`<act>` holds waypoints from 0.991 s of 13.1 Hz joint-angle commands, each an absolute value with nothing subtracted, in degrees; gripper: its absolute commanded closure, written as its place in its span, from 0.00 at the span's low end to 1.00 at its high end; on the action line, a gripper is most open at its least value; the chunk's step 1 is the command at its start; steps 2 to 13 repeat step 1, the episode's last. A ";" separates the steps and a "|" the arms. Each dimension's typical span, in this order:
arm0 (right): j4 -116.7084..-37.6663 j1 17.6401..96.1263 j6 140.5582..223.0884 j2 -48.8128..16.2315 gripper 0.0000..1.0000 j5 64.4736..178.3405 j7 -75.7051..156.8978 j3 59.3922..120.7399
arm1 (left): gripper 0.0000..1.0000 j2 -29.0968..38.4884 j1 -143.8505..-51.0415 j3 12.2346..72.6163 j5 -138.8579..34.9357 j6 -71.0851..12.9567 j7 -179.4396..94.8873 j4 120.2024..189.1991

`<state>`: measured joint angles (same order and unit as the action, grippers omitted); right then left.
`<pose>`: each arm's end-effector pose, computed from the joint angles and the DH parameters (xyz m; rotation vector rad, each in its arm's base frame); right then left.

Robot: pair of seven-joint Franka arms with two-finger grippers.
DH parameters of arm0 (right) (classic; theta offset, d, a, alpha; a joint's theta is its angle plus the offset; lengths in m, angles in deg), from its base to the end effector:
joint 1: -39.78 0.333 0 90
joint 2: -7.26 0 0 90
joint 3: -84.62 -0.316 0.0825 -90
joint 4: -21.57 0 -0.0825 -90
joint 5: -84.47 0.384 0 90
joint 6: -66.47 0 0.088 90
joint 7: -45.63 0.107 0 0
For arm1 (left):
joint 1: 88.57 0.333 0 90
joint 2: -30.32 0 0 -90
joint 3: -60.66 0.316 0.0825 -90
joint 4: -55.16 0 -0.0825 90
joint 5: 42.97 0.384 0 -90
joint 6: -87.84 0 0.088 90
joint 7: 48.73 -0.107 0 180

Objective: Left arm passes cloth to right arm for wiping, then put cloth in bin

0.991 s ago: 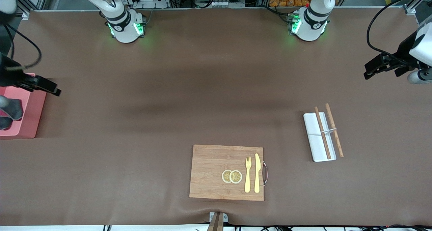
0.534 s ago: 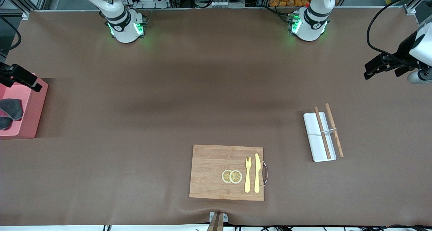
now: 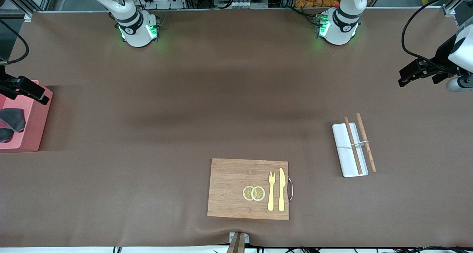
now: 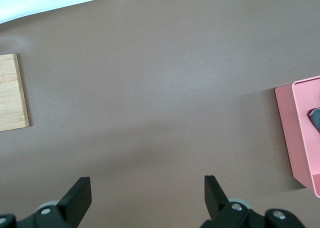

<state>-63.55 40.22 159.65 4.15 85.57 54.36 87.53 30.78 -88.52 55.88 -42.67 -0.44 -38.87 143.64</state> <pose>0.5773 -0.0221 0.6394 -3.1027 0.3043 -0.1333 0.5475 -0.0449 0.6388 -3.1331 -0.1406 -0.0082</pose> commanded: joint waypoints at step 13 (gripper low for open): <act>-63.94 40.75 160.86 3.83 0.00 84.82 54.24 87.78 | 0.00 31.02 -88.22 55.92 -42.88 -0.49 -40.11 142.79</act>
